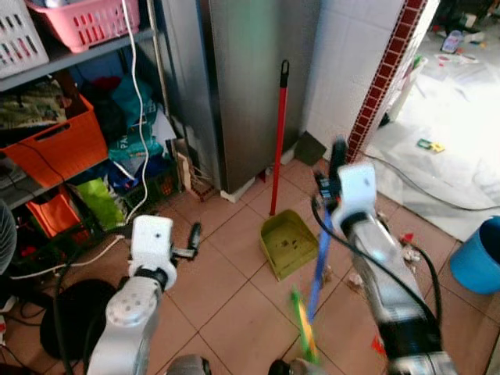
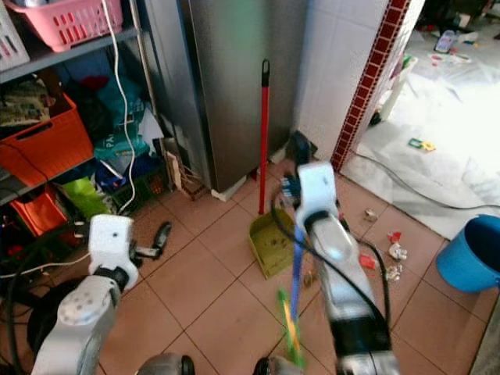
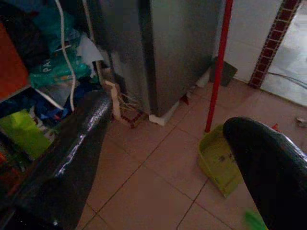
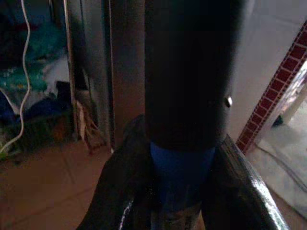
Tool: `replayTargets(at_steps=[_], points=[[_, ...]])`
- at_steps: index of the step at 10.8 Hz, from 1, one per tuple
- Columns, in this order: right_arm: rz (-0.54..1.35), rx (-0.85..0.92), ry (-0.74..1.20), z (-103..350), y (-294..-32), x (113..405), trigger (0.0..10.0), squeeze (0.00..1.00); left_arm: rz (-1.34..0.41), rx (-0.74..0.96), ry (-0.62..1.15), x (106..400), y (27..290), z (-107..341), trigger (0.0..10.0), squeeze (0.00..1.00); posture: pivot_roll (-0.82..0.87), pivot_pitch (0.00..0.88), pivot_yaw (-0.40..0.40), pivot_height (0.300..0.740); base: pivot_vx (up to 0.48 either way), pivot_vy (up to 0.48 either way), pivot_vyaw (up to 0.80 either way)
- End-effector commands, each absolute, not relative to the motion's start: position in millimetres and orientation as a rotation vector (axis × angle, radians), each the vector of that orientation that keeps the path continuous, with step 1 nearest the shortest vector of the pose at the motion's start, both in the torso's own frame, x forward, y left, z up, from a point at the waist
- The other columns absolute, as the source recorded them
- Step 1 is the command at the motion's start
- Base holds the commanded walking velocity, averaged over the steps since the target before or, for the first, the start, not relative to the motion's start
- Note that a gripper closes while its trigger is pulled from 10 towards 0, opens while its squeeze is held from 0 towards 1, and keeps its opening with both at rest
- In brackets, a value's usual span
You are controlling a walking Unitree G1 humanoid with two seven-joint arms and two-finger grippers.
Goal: Sweep floor
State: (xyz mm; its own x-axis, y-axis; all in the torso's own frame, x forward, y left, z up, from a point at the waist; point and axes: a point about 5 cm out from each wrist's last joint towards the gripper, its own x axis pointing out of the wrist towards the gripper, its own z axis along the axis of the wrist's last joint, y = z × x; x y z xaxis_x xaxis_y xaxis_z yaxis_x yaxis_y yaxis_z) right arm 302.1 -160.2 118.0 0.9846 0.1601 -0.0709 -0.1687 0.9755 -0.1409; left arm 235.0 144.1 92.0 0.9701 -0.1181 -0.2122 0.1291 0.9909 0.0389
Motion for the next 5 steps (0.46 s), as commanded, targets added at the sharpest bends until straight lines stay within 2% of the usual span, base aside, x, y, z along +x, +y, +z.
replayTargets(at_steps=[1, 3, 5], points=[[0.154, -0.173, 0.067, 120.7, -169.9, 297.7, 0.0, 0.0, -0.129, 0.056, 0.205, 236.4, 143.3, 95.1, 10.0, 0.0, 0.02, 0.082, 0.015, 0.74, 0.0, 0.0, 0.0], [0.121, -0.152, 0.131, 113.2, -182.0, 286.2, 0.0, 0.0, -0.136, 0.063, 0.207, 237.7, 144.0, 95.0, 10.0, 0.0, 0.01, 0.085, 0.02, 0.74, 0.0, 0.0, 0.0], [0.117, -0.146, 0.125, 114.6, -180.1, 288.1, 0.0, 0.0, -0.142, 0.072, 0.212, 237.8, 143.4, 93.8, 10.0, 0.0, 0.01, 0.083, 0.019, 0.74, 0.0, 0.0, 0.0]])
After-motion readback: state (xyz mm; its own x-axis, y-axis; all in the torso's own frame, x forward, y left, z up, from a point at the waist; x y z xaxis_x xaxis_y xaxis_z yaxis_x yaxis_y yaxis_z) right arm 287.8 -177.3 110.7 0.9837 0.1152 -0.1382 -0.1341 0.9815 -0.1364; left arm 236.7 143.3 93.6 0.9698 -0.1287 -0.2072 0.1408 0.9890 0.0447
